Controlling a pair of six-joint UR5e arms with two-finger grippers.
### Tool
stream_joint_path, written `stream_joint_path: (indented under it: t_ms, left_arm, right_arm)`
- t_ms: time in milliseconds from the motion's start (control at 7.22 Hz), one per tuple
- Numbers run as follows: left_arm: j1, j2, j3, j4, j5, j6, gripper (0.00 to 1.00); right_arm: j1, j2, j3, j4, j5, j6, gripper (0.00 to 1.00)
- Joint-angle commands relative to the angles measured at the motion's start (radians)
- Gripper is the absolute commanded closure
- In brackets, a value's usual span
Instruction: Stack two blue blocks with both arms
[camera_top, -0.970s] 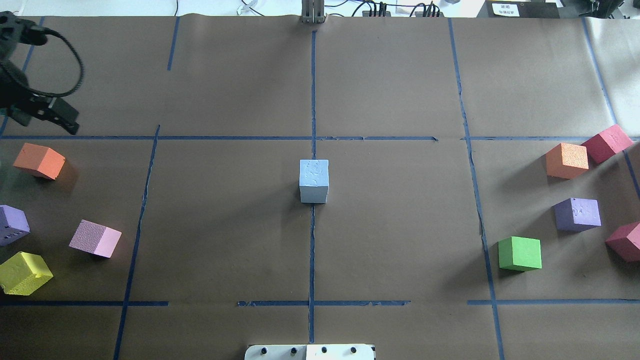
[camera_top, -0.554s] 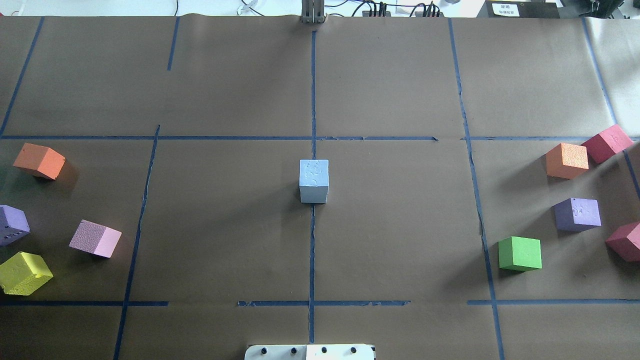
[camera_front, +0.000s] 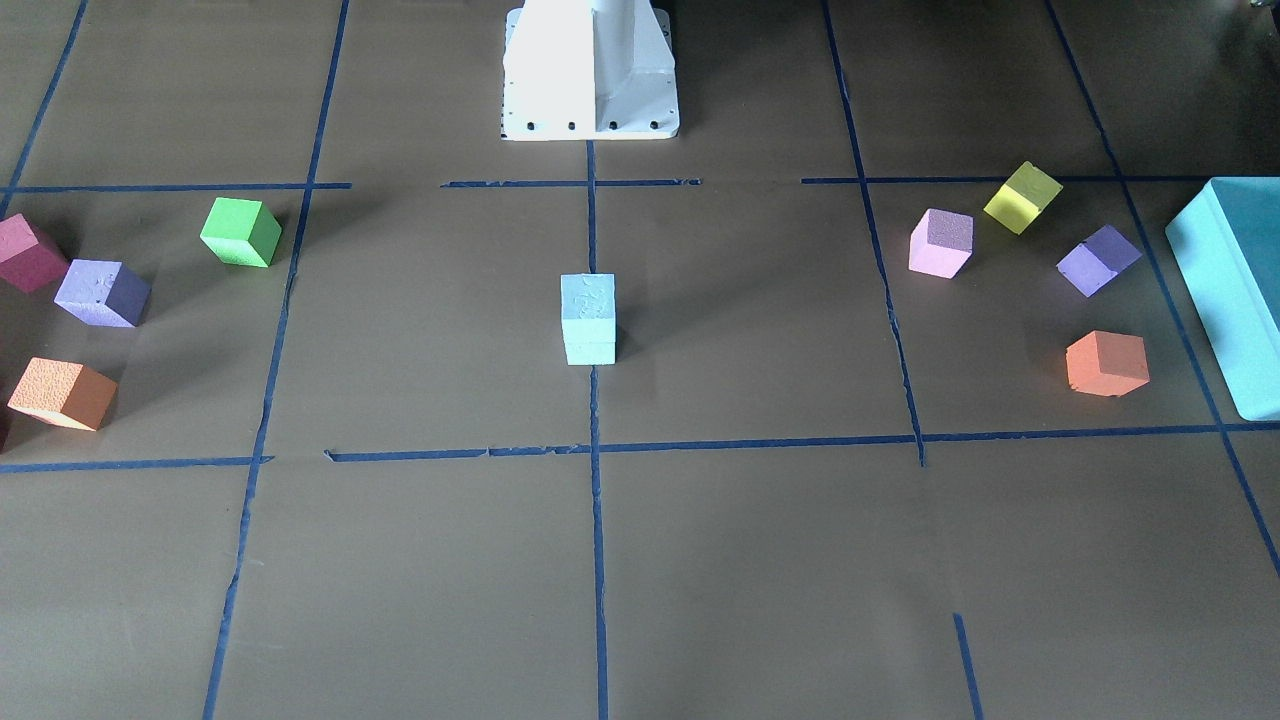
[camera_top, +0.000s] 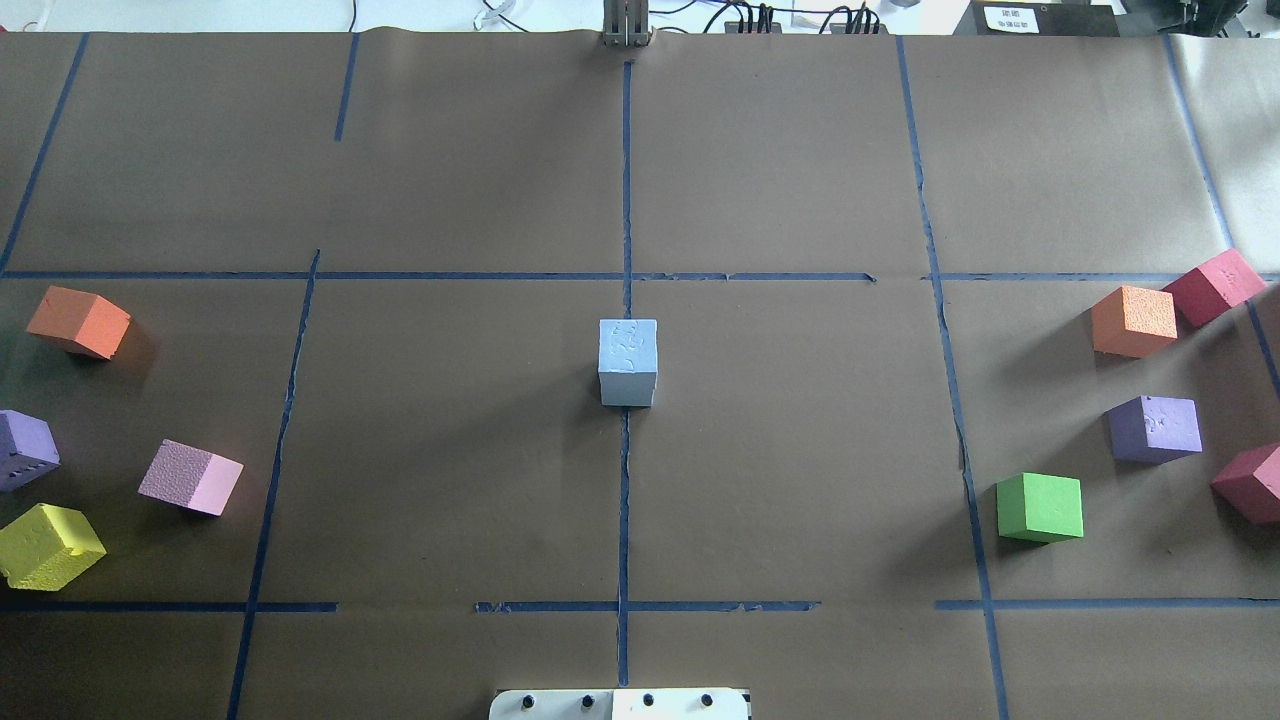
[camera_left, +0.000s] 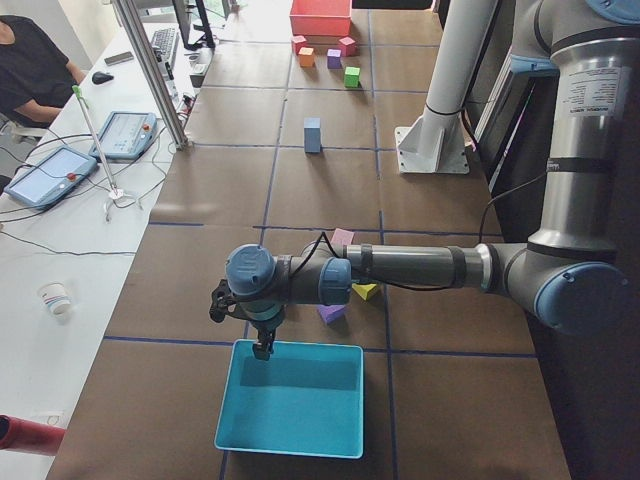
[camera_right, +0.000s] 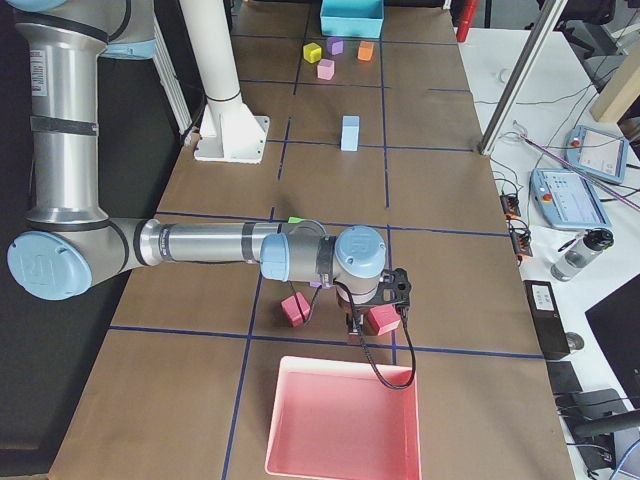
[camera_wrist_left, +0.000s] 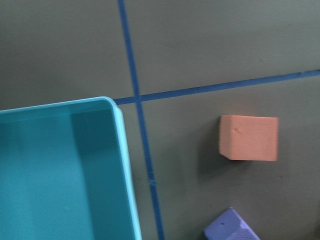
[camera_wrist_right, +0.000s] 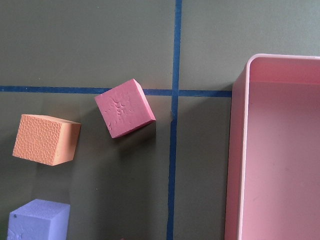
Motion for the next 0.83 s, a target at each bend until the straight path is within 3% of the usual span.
stream_joint_path:
  t_ms: [0, 693]
  left_arm:
    - [-0.005, 0.018, 0.015, -0.015, -0.001, -0.029, 0.0]
    - [-0.005, 0.02, 0.007, -0.015, 0.01, -0.052, 0.0]
  right_arm:
    - [0.0, 0.002, -0.001, 0.0, -0.001, 0.0, 0.0]
    - [0.0, 0.001, -0.003, 0.0, -0.001, 0.0, 0.0]
